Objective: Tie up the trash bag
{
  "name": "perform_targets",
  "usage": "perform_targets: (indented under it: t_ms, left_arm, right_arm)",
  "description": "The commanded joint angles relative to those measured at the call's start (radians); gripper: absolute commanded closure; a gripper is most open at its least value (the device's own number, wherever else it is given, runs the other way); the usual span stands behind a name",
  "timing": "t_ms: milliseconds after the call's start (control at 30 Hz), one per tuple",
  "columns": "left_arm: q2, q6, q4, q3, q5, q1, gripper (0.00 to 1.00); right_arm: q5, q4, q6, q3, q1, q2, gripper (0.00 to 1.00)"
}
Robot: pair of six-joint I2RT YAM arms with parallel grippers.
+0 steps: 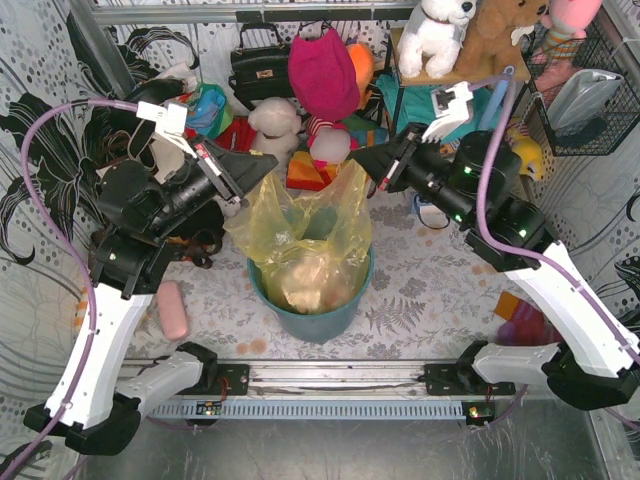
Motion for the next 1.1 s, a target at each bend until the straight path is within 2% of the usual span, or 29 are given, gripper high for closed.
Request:
perform_targets:
  t_ms: [0, 267, 433, 667, 767, 833, 900, 967, 1067]
  left_arm:
    - [0.006, -0.036, 0.092, 0.047, 0.117, 0.004, 1.00]
    - [-0.035, -0.049, 0.147, 0.081, 0.162, 0.003, 1.00]
    - [-0.101, -0.123, 0.340, -0.011, 0.208, 0.004, 1.00]
    - [-0.136, -0.317, 0.682, -0.106, 0.282, 0.003, 1.00]
    - [-0.148, -0.351, 0.754, -0.116, 0.289, 0.004, 1.00]
    - [-0.157, -0.341, 0.725, -0.113, 0.267, 0.003, 1.00]
    - [-0.173, -0.272, 0.594, -0.094, 0.202, 0.003, 0.99]
    - [-0.188, -0.197, 0.371, -0.074, 0.078, 0.003, 0.99]
    - [-0.206, -0.163, 0.228, -0.110, -0.067, 0.003, 0.99]
  right_arm:
    - [0.065, 0.007, -0.039, 0.044, -0.004, -0.036, 1.00]
    - [0.064, 0.032, -0.052, 0.071, -0.004, -0.055, 1.00]
    - [-0.051, 0.145, -0.057, 0.098, -0.004, -0.020, 1.00]
    - [-0.252, 0.327, -0.031, 0.158, -0.004, 0.045, 1.00]
    - [-0.291, 0.400, -0.018, 0.136, -0.004, 0.039, 1.00]
    - [-0.295, 0.412, -0.015, 0.119, -0.004, 0.032, 1.00]
    - [-0.276, 0.402, -0.018, 0.087, -0.004, 0.018, 1.00]
    - [-0.207, 0.364, -0.030, 0.042, -0.004, -0.006, 1.00]
    - [-0.043, 0.320, -0.051, -0.053, -0.004, -0.054, 1.00]
